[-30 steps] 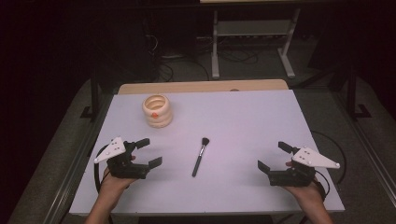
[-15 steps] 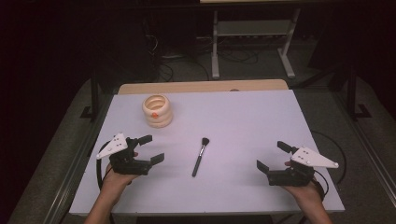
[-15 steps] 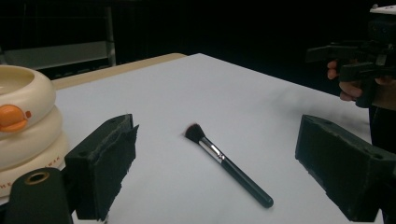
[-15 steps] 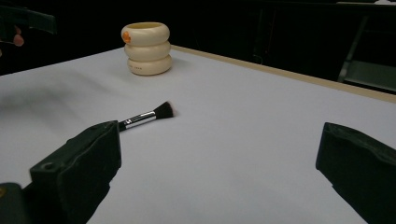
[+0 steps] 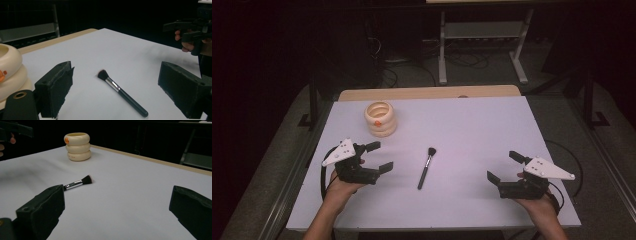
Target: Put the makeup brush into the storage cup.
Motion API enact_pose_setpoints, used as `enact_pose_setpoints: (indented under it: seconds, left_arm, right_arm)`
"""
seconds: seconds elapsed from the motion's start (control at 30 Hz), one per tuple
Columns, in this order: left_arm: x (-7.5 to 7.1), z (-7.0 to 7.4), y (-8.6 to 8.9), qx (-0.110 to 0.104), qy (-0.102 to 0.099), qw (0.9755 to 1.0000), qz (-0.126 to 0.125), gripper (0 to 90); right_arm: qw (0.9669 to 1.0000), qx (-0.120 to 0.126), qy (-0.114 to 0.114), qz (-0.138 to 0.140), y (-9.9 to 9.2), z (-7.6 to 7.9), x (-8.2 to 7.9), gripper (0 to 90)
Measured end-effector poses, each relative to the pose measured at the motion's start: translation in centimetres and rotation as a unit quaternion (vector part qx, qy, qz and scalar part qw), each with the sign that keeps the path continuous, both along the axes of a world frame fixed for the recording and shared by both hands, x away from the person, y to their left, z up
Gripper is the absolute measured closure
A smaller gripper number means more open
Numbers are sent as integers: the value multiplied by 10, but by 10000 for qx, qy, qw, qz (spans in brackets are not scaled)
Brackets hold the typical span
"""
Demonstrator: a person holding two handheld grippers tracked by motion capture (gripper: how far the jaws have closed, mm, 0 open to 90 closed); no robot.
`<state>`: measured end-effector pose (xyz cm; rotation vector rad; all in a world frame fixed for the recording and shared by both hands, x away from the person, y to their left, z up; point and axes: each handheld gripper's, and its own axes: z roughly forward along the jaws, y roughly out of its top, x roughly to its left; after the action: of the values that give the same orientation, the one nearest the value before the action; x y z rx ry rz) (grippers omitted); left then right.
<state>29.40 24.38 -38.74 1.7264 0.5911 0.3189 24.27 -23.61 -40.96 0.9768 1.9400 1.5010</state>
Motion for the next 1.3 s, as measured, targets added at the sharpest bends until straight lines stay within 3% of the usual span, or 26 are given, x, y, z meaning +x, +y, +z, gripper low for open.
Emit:
enact_pose_setpoints:
  seconds: [0.3, 0.37, 0.6, 1.03, 1.3]
  left_arm:
    - [7, 3, -8, -58, 53, 10000, 22, 118]
    - [8, 3, -9, -19, 78, 10000, 1, 118]
    - [10, 4, -18, 111, 24, 9999, -45, 110]
    - [16, 5, -35, 189, 11, 9997, -125, 103]
    - [22, 3, -43, 108, 79, 9997, -214, 105]
  right_arm:
    - [10000, 47, -18, -8, 1, 1, 0, 0]
    - [10000, 49, 48, -13, 1, 1, -1, 0]
    - [10000, -9, -44, -2, 0, 1, 0, 0]
    - [10000, -24, -40, 2, 0, 2, 0, 0]
    - [10000, -37, -49, 1, 1, 1, 1, 0]
